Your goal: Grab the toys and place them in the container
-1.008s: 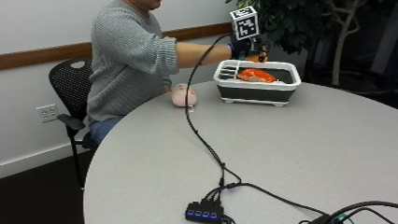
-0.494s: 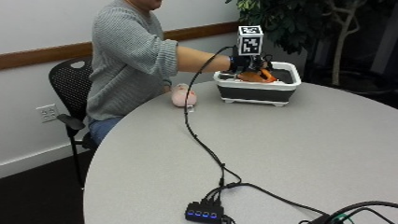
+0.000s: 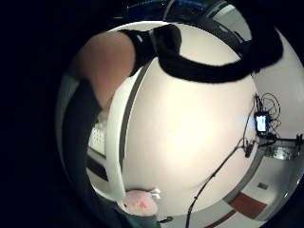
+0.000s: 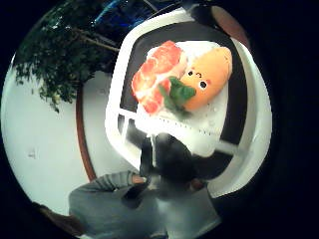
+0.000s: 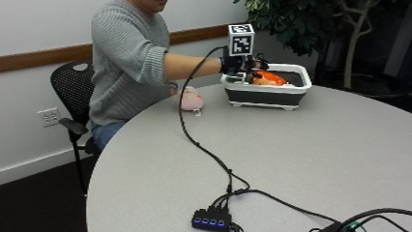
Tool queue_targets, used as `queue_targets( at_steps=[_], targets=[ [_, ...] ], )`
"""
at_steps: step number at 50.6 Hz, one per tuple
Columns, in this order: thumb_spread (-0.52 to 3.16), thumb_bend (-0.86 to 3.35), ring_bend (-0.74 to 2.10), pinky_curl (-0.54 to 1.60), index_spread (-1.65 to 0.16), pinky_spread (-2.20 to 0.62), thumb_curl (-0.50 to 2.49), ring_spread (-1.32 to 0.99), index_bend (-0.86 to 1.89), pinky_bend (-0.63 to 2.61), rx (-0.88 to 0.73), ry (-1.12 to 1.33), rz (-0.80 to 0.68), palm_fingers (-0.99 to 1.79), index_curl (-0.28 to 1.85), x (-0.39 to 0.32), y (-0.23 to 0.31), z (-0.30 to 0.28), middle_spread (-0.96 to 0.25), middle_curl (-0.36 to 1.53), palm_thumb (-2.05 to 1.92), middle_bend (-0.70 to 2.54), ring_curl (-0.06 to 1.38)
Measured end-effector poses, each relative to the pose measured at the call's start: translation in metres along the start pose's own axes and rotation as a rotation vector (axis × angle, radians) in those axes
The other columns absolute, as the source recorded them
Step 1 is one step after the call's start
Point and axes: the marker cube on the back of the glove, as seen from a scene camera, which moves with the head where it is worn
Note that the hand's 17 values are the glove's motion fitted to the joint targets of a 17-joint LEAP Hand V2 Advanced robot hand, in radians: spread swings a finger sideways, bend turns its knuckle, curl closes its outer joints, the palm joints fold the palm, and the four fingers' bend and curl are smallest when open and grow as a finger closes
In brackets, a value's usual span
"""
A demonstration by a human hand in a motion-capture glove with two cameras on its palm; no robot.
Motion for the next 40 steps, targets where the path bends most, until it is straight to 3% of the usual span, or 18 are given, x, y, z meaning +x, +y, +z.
queue_targets(
  at_steps=[17, 29, 40],
  targets=[
    [1.27, -0.07, 0.20, 0.38, -0.39, 0.07, 0.34, -0.14, 0.20, 0.88, 0.099, -0.041, -0.037, -0.04, 0.60, 0.018, 0.198, -0.037, -0.19, 0.42, -0.09, 0.15, 0.38],
    [1.25, -0.07, 0.20, 0.36, -0.39, 0.08, 0.27, -0.13, 0.20, 0.85, 0.087, 0.017, -0.072, -0.02, 0.58, 0.007, 0.226, -0.004, -0.18, 0.38, -0.10, 0.16, 0.38],
    [1.23, -0.07, 0.20, 0.37, -0.39, 0.08, 0.23, -0.12, 0.18, 0.88, -0.044, 0.128, -0.027, -0.06, 0.55, -0.006, 0.239, 0.096, -0.17, 0.34, -0.10, 0.13, 0.38]
  ],
)
